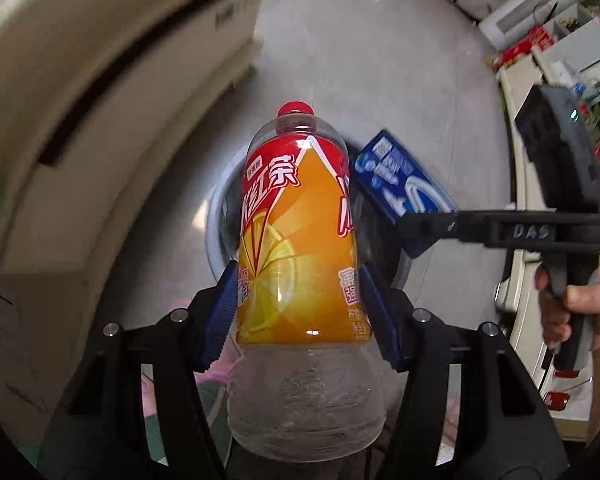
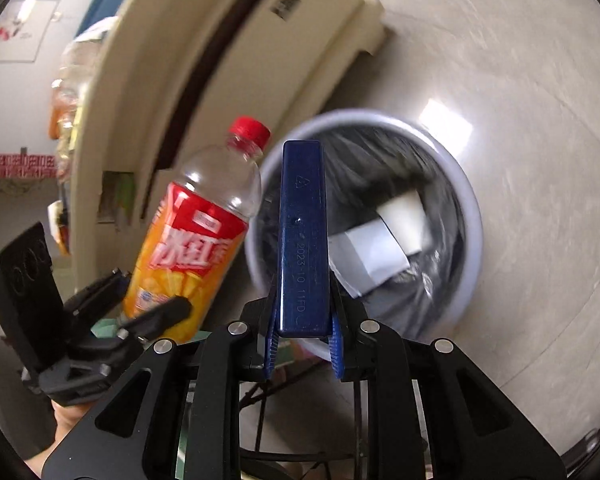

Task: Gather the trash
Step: 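Carry box and bottle to the bin and open both grippers over it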

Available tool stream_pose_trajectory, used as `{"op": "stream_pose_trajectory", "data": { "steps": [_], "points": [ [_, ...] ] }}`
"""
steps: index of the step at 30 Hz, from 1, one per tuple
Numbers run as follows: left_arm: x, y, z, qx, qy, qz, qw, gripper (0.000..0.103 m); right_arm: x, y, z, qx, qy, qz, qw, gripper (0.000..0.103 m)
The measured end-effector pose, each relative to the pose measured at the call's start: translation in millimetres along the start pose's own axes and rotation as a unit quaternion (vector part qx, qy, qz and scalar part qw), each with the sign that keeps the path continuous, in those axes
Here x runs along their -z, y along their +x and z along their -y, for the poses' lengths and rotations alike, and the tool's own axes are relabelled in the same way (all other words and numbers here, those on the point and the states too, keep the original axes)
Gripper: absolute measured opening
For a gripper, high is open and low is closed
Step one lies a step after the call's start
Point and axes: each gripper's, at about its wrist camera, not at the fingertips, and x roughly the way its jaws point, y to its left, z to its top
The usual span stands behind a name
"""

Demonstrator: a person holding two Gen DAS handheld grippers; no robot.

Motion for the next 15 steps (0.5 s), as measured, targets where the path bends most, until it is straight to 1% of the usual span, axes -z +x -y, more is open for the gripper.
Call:
{"op": "stream_pose_trajectory", "data": {
  "steps": [2,6,9,10,11,13,14,15],
  "points": [
    [2.5,18.2,-1.9,-0.003,-0.006,-0.022,0.9997,0.057,3.1,9.5,12.5,0.005,0.01,-0.011,1.0,0.021],
    [4.3,41.3,-1.6,-0.003,-0.008,-0.05,0.9987,0.058,6.6,27.3,26.9,0.016,0.022,-0.035,0.999,0.022],
    [-1.3,54.5,-1.3,-0.014,-0.003,-0.07,0.9974,0.058,6.3,36.3,33.9,0.017,0.033,-0.044,0.998,0.027],
    [0.9,58.1,1.7,-0.02,-0.003,-0.073,0.9972,0.057,6.0,39.0,36.6,0.016,0.034,-0.048,0.998,0.032],
    [-0.5,59.2,0.7,-0.025,-0.004,-0.071,0.9972,0.058,4.8,39.6,37.6,0.016,0.036,-0.048,0.998,0.035],
    [-0.1,58.1,-1.8,-0.023,-0.005,-0.07,0.9972,0.058,4.4,40.4,37.4,0.019,0.035,-0.045,0.998,0.035],
    [-1.5,57.1,-1.9,-0.022,-0.002,-0.069,0.9974,0.062,4.7,40.0,37.6,0.017,0.037,-0.044,0.998,0.035],
    [-1.3,53.3,-4.9,-0.029,0.001,-0.067,0.9973,0.064,3.1,39.8,38.8,0.017,0.043,-0.045,0.998,0.035]
  ]
}}
